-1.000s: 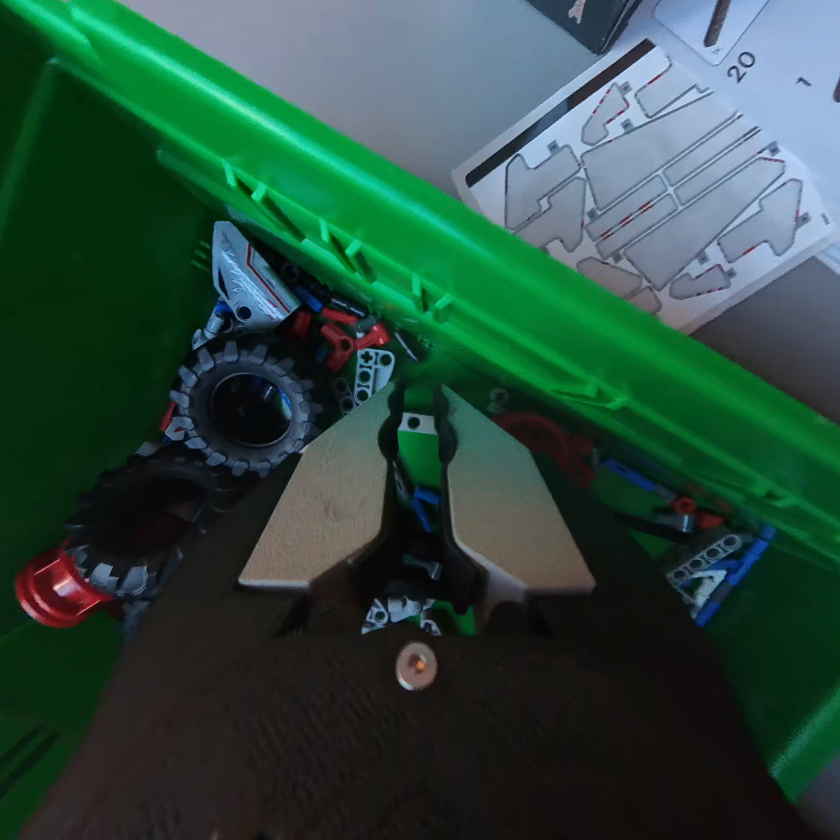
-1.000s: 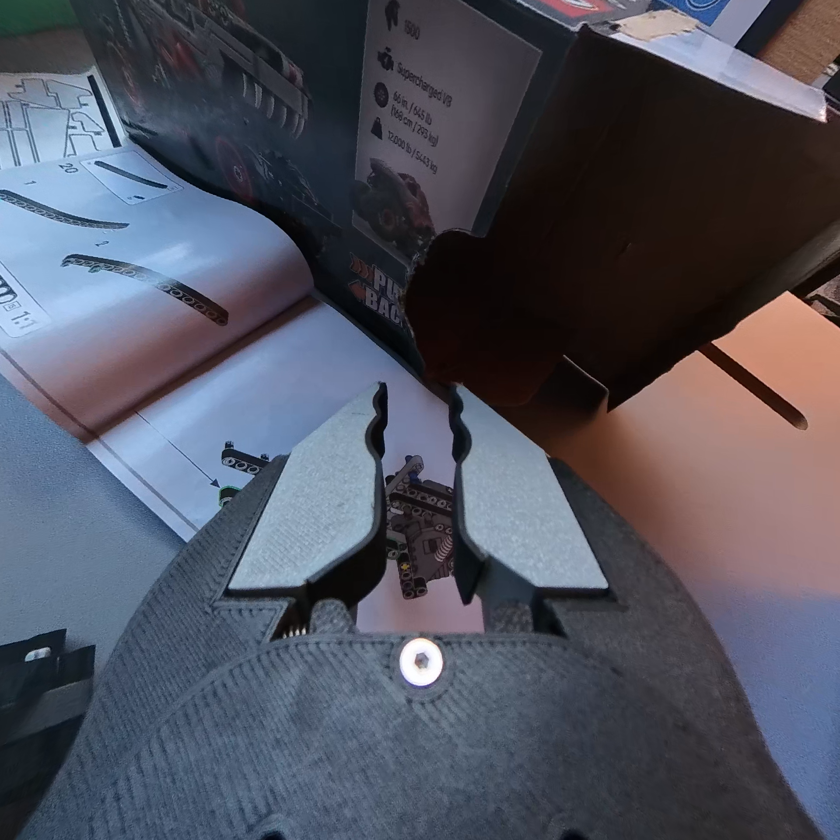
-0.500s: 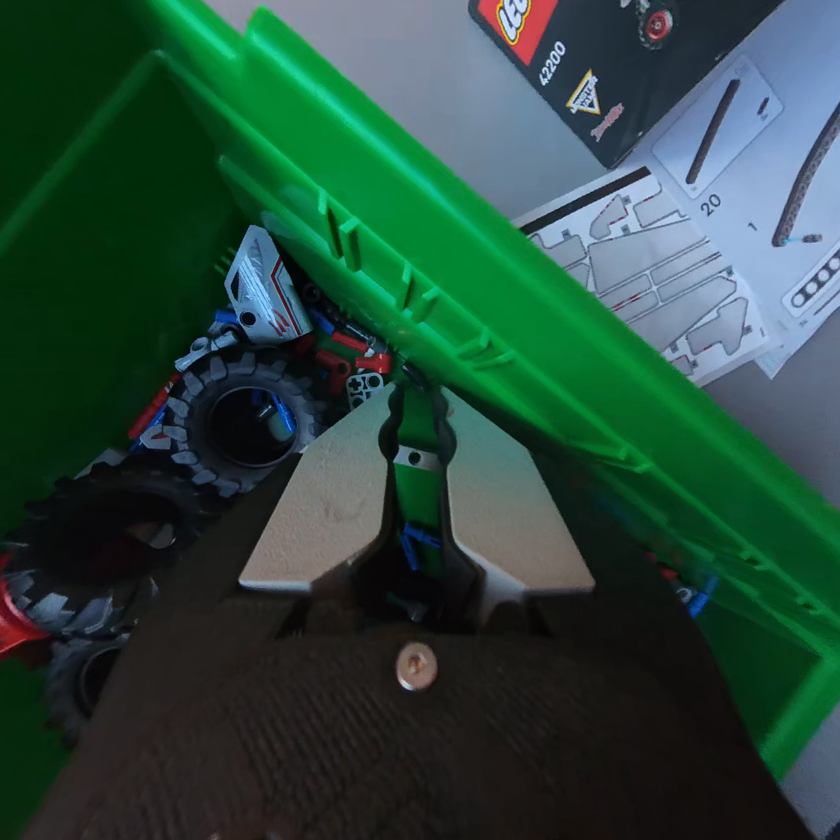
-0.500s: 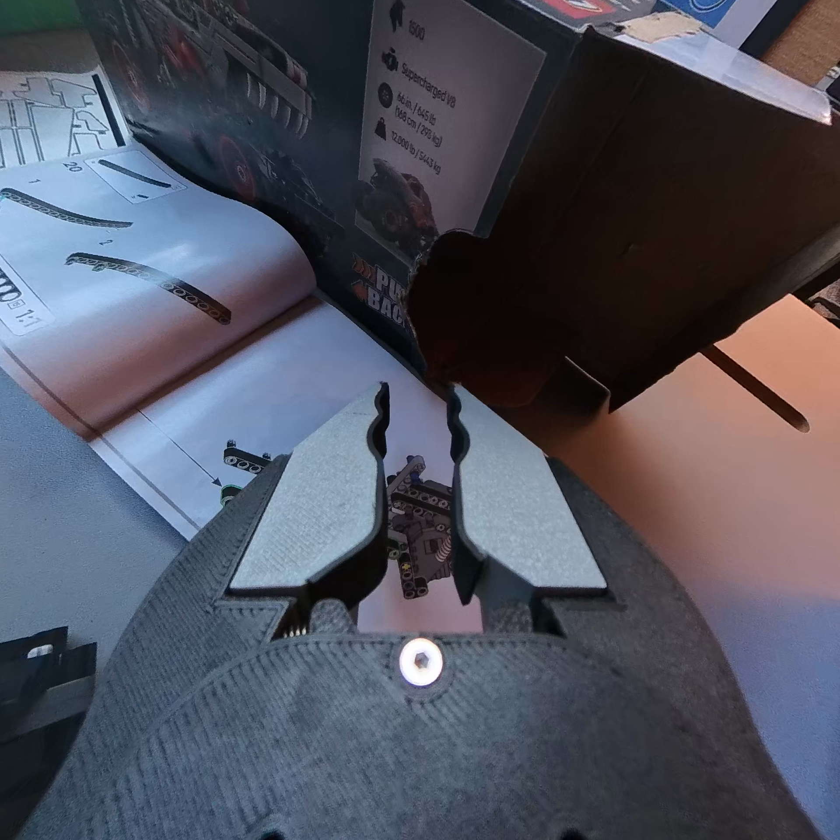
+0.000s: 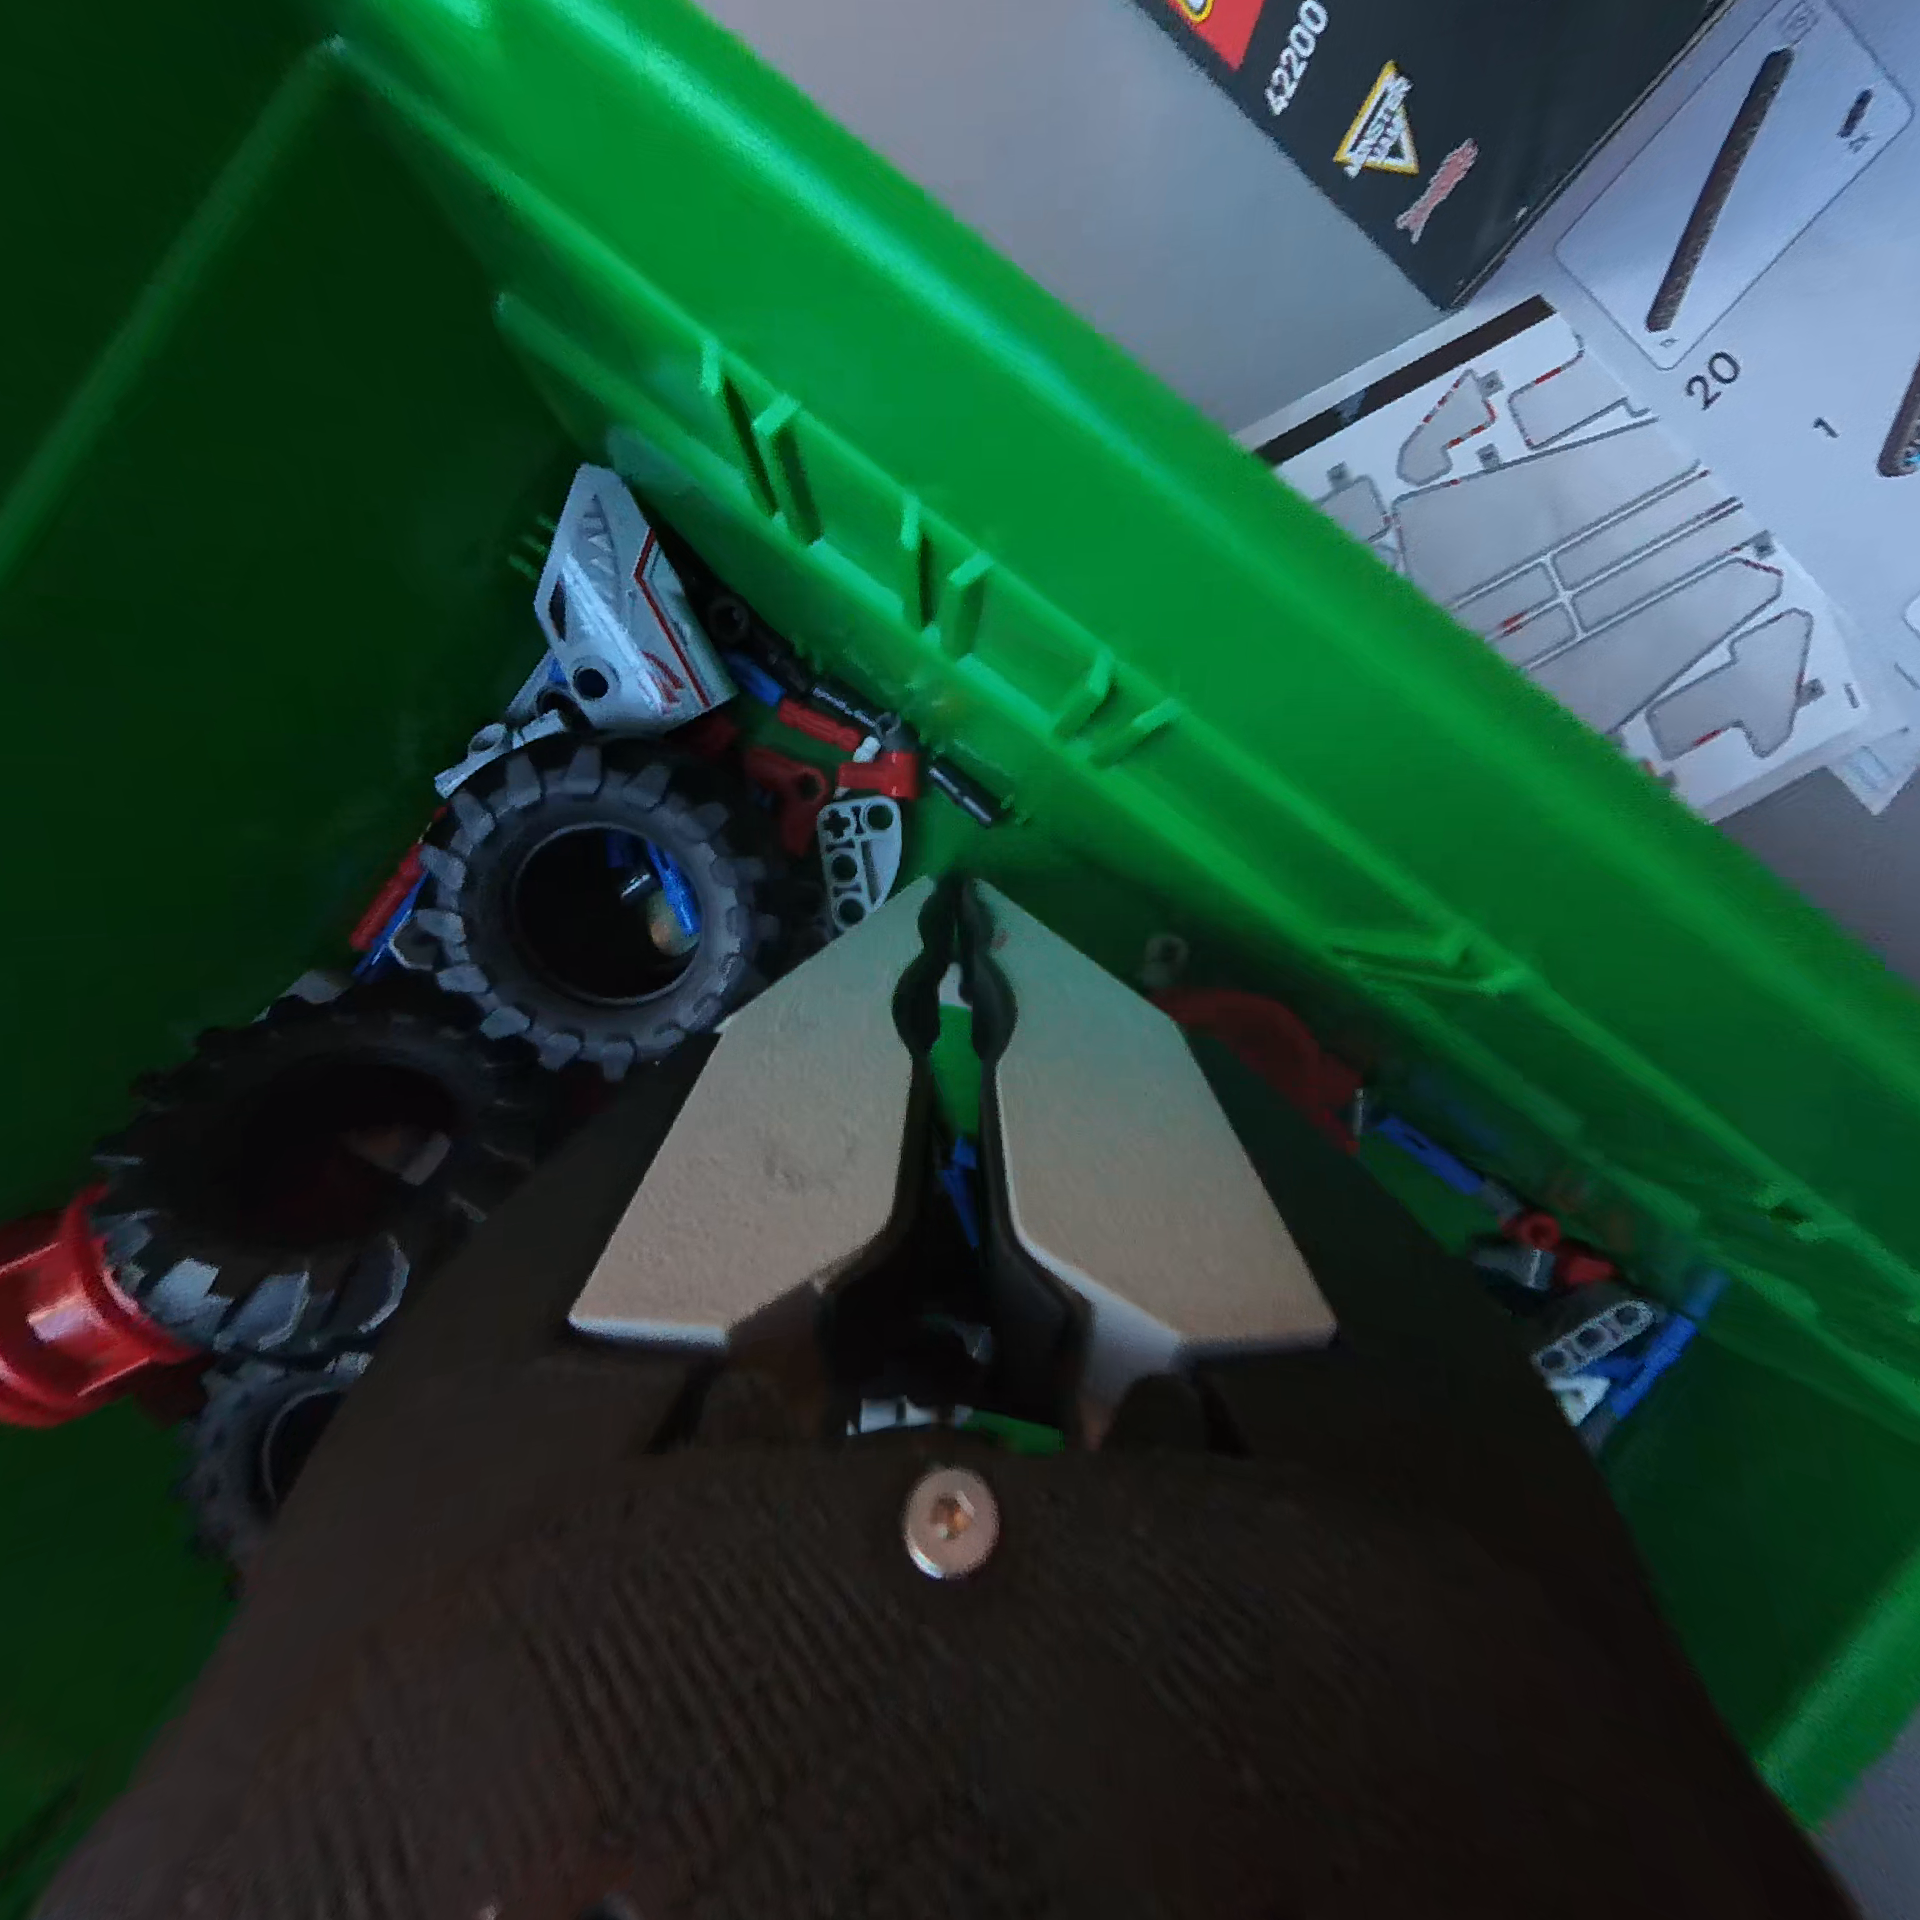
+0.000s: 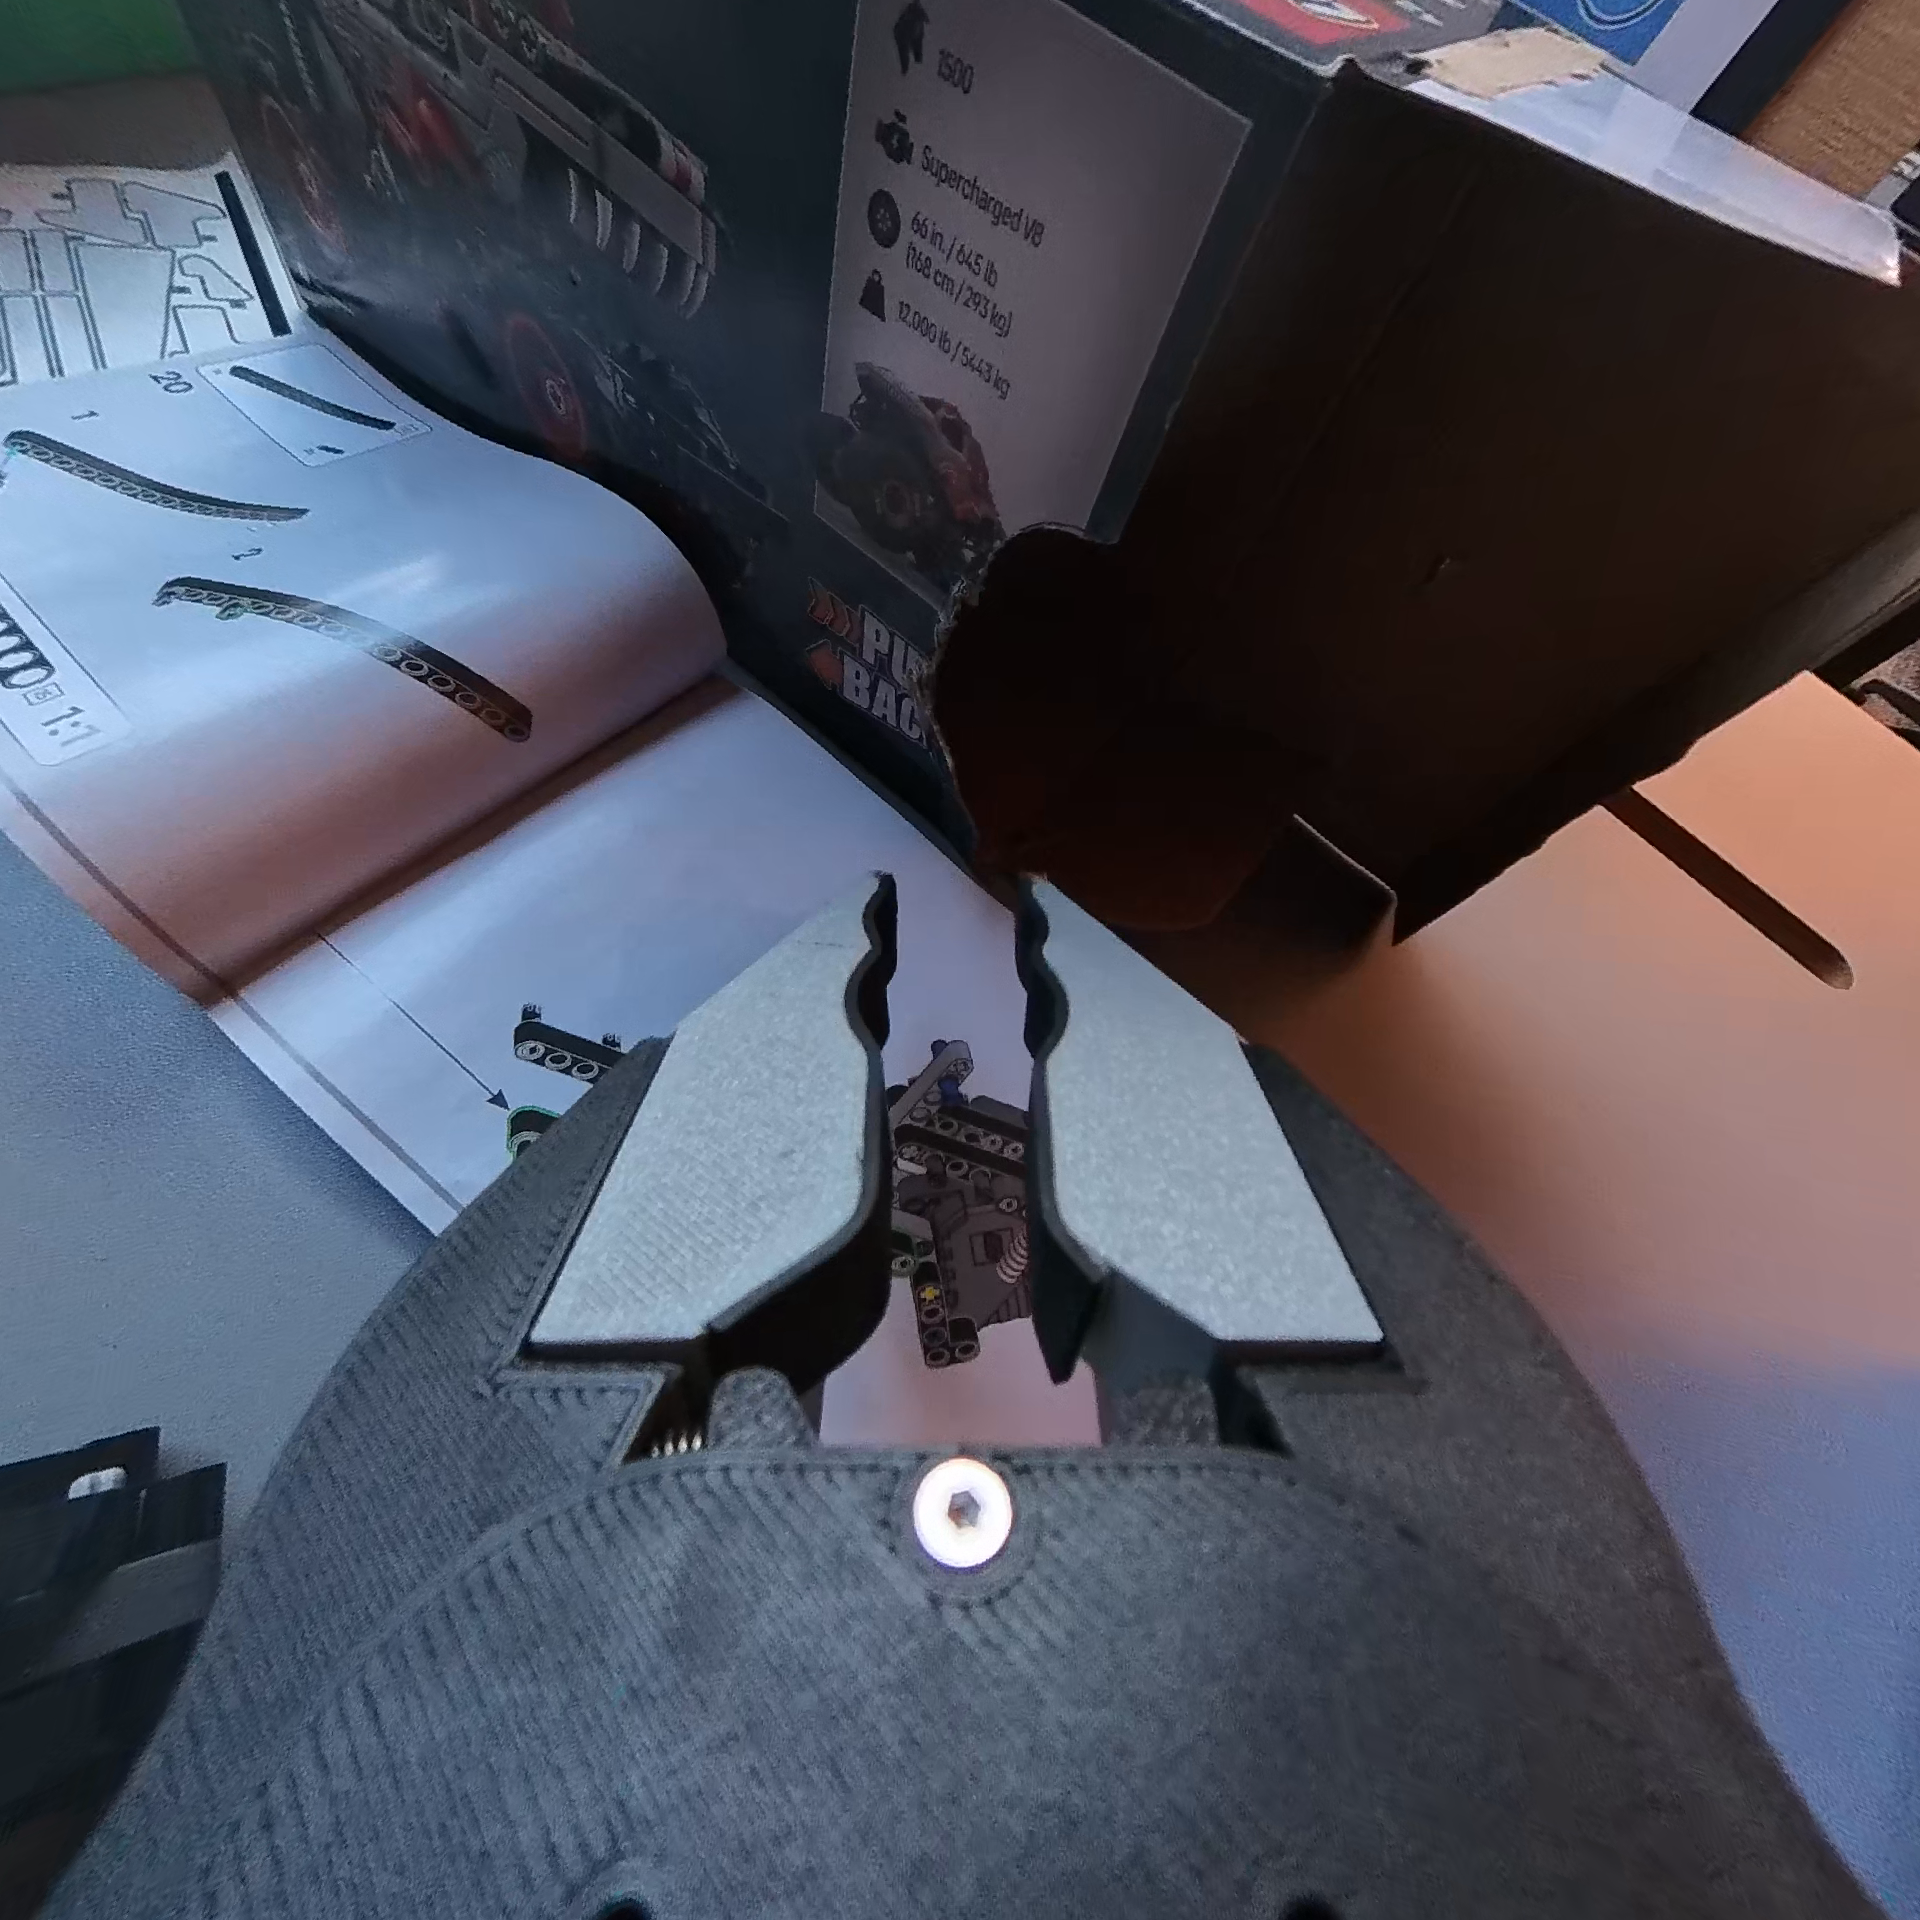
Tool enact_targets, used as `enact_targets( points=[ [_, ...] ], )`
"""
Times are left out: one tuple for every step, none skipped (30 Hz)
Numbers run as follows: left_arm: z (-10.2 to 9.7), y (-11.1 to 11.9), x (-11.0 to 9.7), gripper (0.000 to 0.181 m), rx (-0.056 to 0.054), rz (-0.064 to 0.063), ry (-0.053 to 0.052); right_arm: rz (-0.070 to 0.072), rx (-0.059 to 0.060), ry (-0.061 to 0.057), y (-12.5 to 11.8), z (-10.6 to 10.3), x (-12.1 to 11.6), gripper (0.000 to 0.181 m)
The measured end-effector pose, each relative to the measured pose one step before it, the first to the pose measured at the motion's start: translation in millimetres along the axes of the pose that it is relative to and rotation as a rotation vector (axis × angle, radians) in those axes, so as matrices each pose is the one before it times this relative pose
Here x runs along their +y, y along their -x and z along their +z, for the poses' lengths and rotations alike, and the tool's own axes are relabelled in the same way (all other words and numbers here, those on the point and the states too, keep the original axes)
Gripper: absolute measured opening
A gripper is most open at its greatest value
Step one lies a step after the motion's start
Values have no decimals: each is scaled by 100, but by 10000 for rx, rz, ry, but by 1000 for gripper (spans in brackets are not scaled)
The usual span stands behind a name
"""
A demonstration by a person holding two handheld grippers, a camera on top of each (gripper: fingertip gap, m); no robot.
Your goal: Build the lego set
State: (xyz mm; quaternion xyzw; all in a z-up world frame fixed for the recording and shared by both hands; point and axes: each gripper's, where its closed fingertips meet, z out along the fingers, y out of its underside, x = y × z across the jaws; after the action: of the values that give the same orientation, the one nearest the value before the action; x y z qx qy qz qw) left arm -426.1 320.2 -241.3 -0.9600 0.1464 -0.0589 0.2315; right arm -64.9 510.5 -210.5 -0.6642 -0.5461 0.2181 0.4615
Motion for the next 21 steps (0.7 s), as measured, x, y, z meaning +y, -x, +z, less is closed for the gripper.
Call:
enact_targets(
  points=[
    [-103, -9, 139, 0, 96, -30, 5, -8, -5, -2, 10, -3, -3, 20],
    [-105, -73, -20, 0, 121, -83, -81, -12, -15, 3, 39, 11, 2, 20],
    [-110, 32, -142, 0, 67, -152, -131, -9, -12, 13, 18, 12, 16, 20],
    [-131, 80, -243, 0, 64, -246, -159, -14, -11, 10, 33, 6, 11, 20],
    [-125, 96, -409, 0, 56, -259, -224, -14, 2, 0, 9, 0, -5, 19],
    [-112, -1, -457, 0, 100, -172, -265, -8, 1, -6, 11, -3, -9, 19],
    [-43, -77, -381, 0, 101, -88, -231, -2, -3, -6, 12, 0, -8, 19],
    [67, 17, -209, 6, 23, -131, -140, 3, -2, -5, 2, -4, -2, 19],
    [189, 56, -23, 15, 5, -237, -6, 6, -7, -3, 1, -2, 2, 19],
    [268, -50, 91, 16, 86, -269, 88, 1, -1, -8, 6, -11, -14, 19],
    [215, -46, -26, 14, 65, -225, 20, -6, 0, -4, 5, -1, -6, 19],
    [59, -25, -142, 10, 4, -146, -55, -4, -1, 5, 13, 6, 10, 19],
    [74, 93, -79, 9, -107, -5, -17, -4, -1, 2, -1, -1, 3, 19],
    [62, 130, -105, 9, -167, 88, -41, -5, 4, 0, 3, 4, -6, 19],
    [77, 169, -77, 10, -220, 100, -20, 0, 2, 5, 0, 5, 1, 19],
    [70, 64, -59, 9, -196, 110, 7, 5, -1, 2, -4, 2, 3, 19],
    [74, 18, -25, 8, -196, 115, 16, 6, 3, -7, -4, -3, -5, 19],
    [14, -33, 30, 7, -179, 121, 37, 8, 1, -3, -10, -7, -7, 19],
    [-32, -71, 101, 7, -132, 148, 85, 12, -3, 1, -9, -1, 8, 19],
    [-72, 2, 164, 6, -147, 148, 102, 8, -2, -5, -4, -1, -2, 19],
    [-100, 36, 237, 2, -126, 143, 132, 1, 1, -5, -4, -1, -15, 19]
  ],
)
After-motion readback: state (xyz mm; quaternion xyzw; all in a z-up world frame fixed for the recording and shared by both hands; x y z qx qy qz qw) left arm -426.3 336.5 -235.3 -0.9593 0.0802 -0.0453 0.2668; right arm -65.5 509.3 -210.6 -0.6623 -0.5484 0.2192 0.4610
